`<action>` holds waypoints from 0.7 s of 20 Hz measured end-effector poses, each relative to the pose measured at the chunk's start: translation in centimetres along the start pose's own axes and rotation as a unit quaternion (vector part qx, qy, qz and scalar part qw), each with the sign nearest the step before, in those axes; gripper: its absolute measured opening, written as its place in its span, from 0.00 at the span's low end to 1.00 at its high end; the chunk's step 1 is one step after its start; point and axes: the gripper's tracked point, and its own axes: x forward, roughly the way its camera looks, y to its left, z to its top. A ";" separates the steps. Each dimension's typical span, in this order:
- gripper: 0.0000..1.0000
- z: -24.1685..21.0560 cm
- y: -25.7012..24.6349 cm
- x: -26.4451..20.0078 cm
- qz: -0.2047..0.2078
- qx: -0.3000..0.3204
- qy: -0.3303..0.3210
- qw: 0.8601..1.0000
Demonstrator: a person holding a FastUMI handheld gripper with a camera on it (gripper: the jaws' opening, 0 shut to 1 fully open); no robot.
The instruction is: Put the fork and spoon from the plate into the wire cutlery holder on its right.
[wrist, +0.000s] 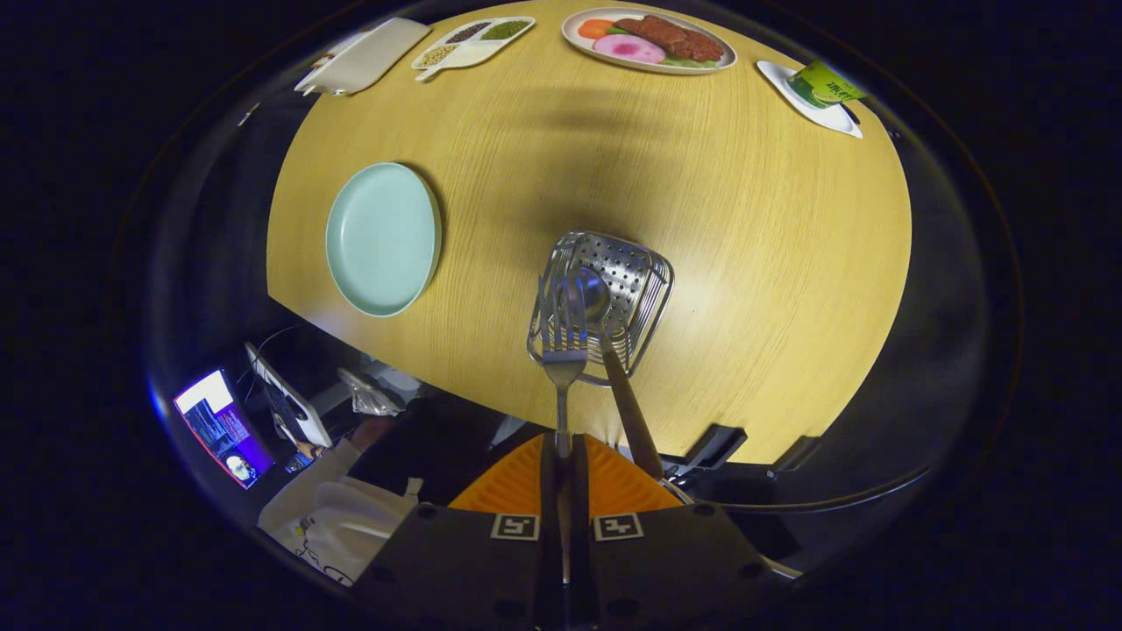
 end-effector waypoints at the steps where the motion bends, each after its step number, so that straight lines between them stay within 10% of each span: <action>1: 0.08 0.3 -0.2 0.1 -0.002 0.005 0.003 1.000; 14: 0.15 1.7 -1.6 1.2 -0.016 0.029 0.022 0.999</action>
